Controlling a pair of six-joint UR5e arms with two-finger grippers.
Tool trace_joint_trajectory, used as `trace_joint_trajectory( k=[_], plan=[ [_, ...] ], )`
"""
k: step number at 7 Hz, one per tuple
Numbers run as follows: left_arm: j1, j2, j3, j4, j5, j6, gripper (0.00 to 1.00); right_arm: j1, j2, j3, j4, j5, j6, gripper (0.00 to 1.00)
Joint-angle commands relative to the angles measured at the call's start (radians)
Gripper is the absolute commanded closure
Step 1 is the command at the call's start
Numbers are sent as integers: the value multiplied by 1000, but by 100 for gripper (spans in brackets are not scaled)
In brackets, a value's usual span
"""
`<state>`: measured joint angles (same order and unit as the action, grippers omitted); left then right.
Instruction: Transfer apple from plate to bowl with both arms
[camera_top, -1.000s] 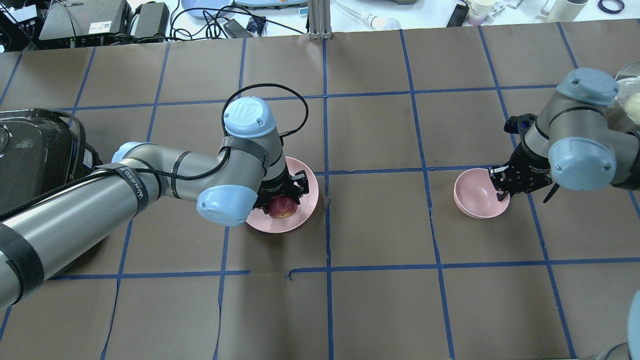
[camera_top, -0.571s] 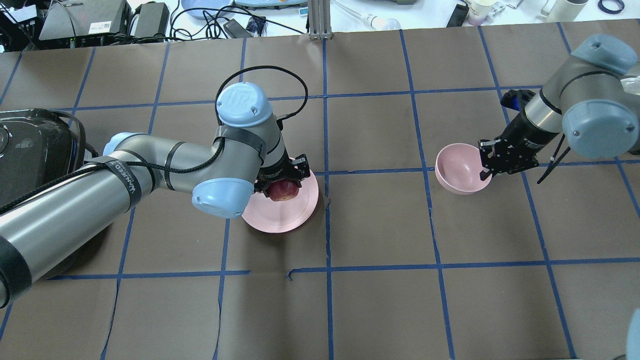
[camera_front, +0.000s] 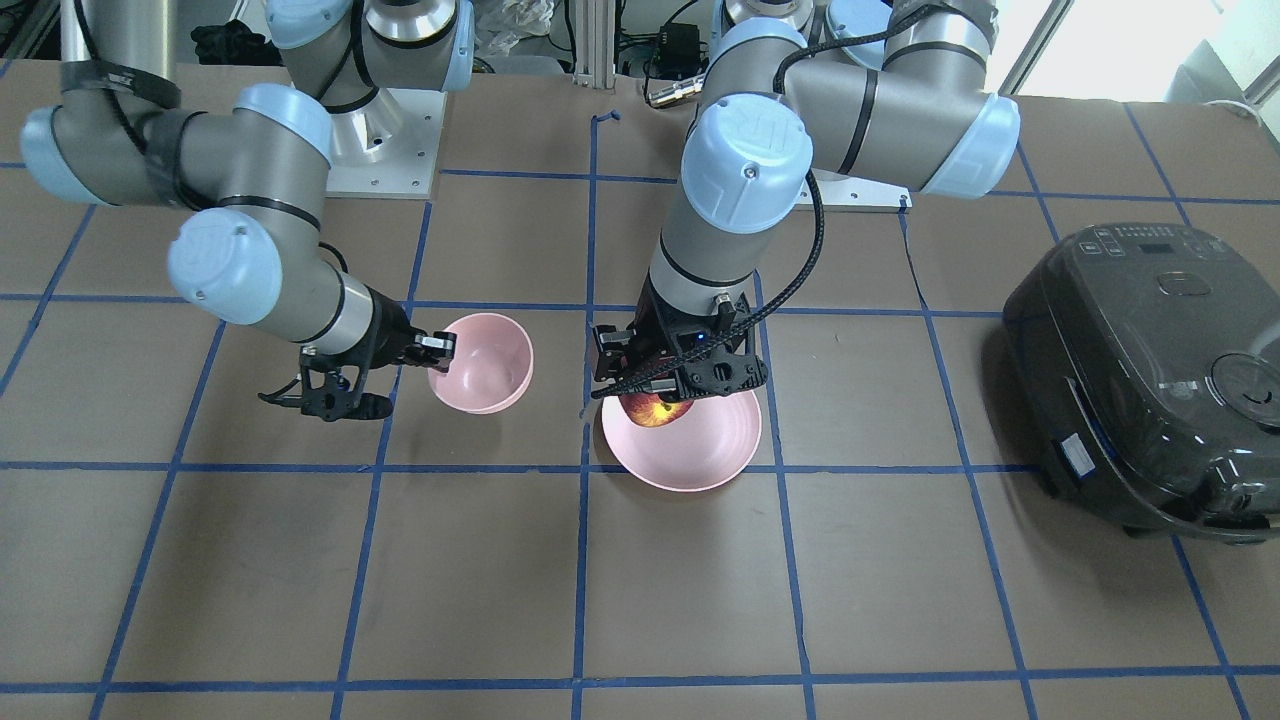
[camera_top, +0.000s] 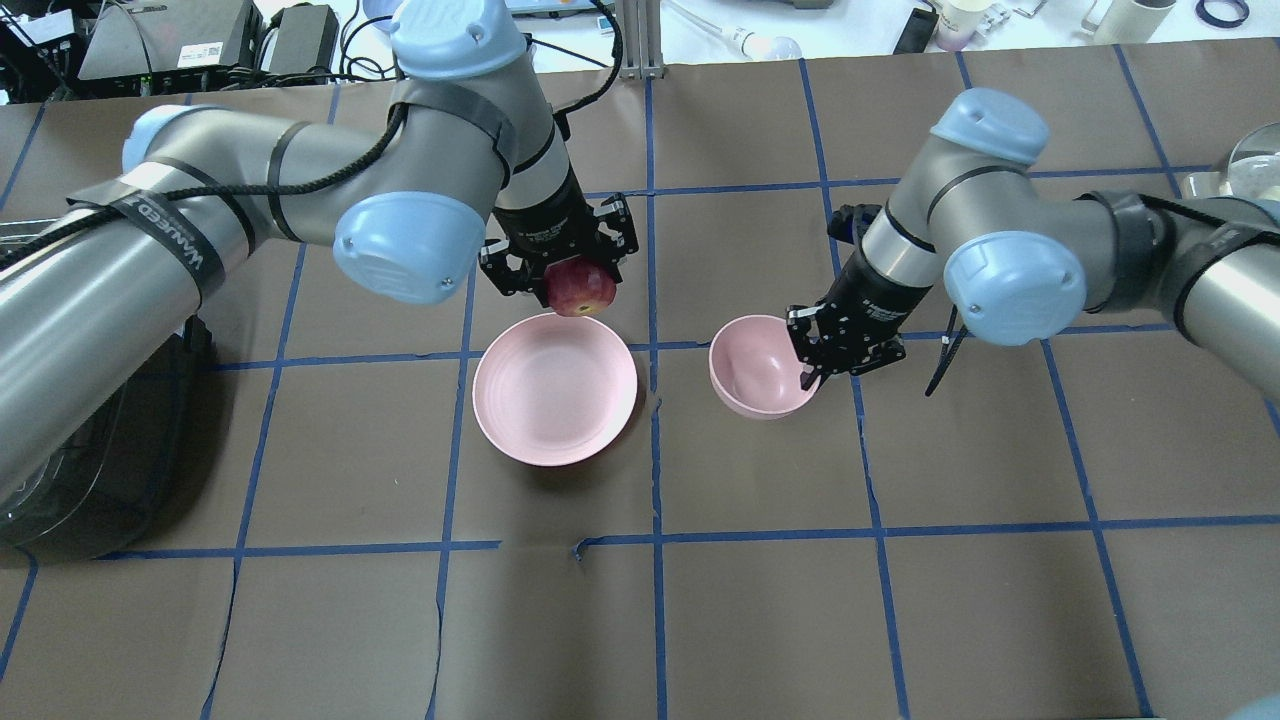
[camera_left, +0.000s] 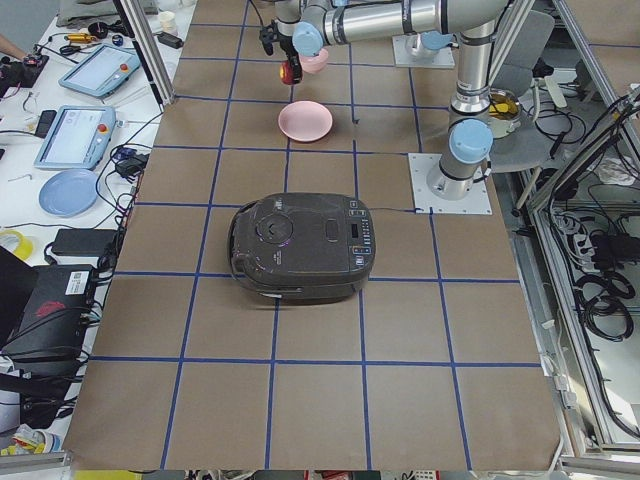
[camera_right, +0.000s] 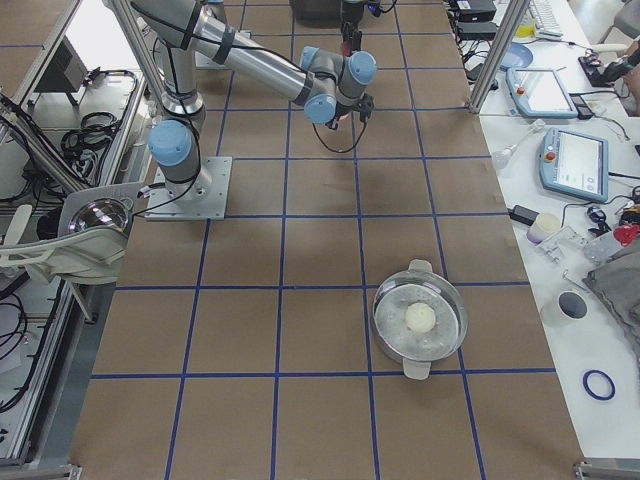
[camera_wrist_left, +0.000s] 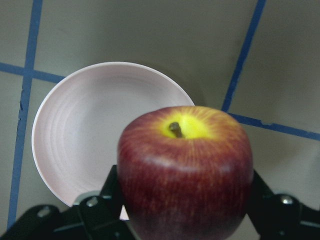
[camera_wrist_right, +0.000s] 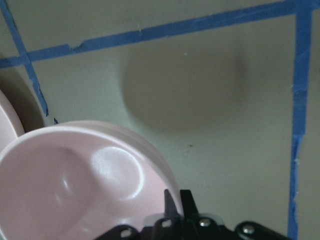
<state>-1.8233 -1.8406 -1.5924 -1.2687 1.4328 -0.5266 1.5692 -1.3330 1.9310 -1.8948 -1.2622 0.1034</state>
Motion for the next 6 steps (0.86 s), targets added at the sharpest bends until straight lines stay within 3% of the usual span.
trace_joint_trajectory(
  k=[1, 2, 3, 5, 6],
  plan=[
    [-1, 8, 34, -66, -17, -30, 100, 40, 23, 80, -93, 55, 31, 100],
    [-7, 6, 32, -67, -20, -59, 100, 41, 25, 85, -102, 59, 45, 97],
    [-13, -6, 26, -66, -37, -146, 100, 41, 29, 83, -133, 60, 45, 49],
    [-16, -6, -50, -46, -270, -323, 100, 40, 18, 66, -165, 53, 50, 1],
    [-28, -8, -108, 24, -281, -378, 100, 20, 12, 28, -156, 31, 47, 0]
  ],
)
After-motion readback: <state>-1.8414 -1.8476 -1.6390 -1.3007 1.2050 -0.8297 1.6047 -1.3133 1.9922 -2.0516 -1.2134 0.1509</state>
